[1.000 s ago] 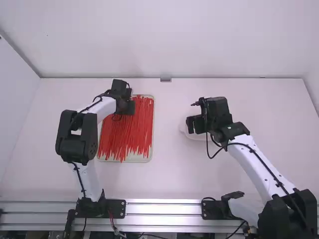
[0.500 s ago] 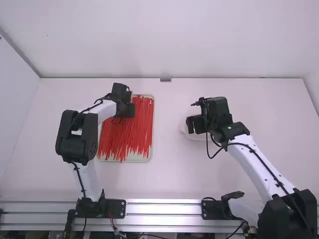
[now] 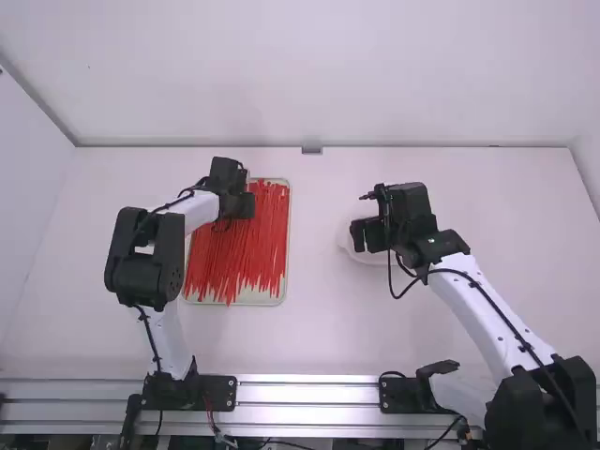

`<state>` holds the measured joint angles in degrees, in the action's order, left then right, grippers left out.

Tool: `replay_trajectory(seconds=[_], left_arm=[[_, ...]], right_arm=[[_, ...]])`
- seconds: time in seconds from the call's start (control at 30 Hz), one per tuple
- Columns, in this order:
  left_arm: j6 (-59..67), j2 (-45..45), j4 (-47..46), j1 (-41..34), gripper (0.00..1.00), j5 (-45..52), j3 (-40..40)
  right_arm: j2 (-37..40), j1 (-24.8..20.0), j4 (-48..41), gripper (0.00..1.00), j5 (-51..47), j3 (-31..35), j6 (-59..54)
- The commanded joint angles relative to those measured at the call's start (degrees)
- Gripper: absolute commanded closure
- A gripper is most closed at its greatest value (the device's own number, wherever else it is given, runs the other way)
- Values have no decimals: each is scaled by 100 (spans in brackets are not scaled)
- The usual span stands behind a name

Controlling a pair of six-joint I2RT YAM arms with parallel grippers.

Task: Fasten the cable tie

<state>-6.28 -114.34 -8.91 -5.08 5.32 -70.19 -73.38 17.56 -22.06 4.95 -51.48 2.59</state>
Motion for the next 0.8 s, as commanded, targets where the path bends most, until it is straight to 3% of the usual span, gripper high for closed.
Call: replay_trajectory(seconds=[0.0,0.77], left_arm=[[-48,-70,31,22,78,-15,109],[186,-74,407,17,79,-17,326]], right_arm=[[-33,4,-28,1,-26,-210,11],[-33,7,-50,1,17,-210,-4]])
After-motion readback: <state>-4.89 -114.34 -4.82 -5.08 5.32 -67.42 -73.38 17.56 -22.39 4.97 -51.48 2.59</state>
